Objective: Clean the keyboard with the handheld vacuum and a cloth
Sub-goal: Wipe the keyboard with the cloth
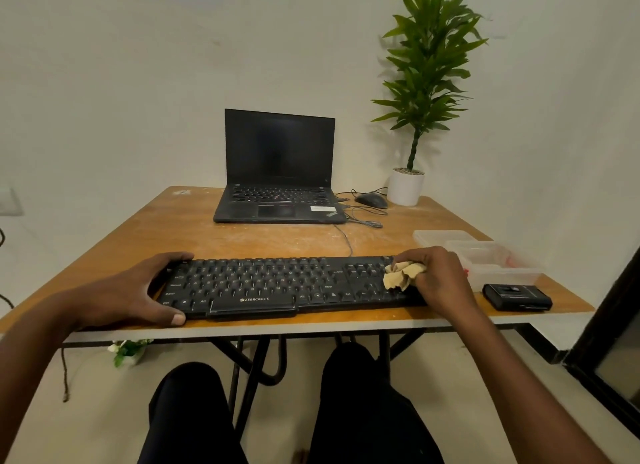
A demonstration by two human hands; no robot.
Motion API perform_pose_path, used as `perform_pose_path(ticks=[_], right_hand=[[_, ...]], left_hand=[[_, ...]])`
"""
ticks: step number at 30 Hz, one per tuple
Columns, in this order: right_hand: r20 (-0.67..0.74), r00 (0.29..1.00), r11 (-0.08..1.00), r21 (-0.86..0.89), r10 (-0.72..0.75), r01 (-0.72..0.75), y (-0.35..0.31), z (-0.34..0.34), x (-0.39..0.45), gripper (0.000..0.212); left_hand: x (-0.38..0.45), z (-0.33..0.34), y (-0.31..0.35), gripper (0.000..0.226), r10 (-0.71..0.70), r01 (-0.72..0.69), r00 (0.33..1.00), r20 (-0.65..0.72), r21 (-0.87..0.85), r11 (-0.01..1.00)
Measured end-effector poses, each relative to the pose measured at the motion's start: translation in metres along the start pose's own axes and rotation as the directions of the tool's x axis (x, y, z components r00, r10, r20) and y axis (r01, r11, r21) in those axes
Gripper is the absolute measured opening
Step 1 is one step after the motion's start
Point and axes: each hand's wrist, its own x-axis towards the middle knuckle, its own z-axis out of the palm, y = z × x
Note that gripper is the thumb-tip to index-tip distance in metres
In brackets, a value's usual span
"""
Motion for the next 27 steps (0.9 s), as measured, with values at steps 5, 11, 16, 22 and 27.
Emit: perform_pose_path(ticks=[5, 11, 16, 22, 27], right_hand=[[-0.026, 0.998, 0.998, -0.013, 0.058, -0.058, 0.010, -0.014, -0.005, 0.053], [0.020, 1.000, 1.000, -0.015, -0.020, 0.020, -0.033, 0.015, -0.015, 0.048], [0.078, 0.991, 0.992, 0.067, -0.110, 0.104, -0.096, 0.057, -0.021, 0.049], [0.151, 0.940, 0.946, 0.158, -0.306, 0.283, -0.162, 0.097, -0.032, 0.048], [0.259, 0.899, 0.927, 0.225, -0.355, 0.301, -0.179, 0.101, -0.029, 0.049]], left_hand=[[-0.002, 0.000, 0.006, 0.122, -0.015, 0.015, 1.000, 0.001, 0.008, 1.000], [-0.005, 0.001, 0.015, 0.125, -0.025, 0.025, 1.000, 0.014, 0.015, 1.000], [-0.010, 0.001, 0.021, 0.126, -0.034, 0.034, 0.999, 0.011, -0.005, 0.999], [-0.009, 0.003, 0.022, 0.128, -0.036, 0.036, 0.999, 0.013, -0.005, 0.999], [-0.010, 0.003, 0.020, 0.129, -0.033, 0.033, 0.999, 0.012, -0.003, 0.999]])
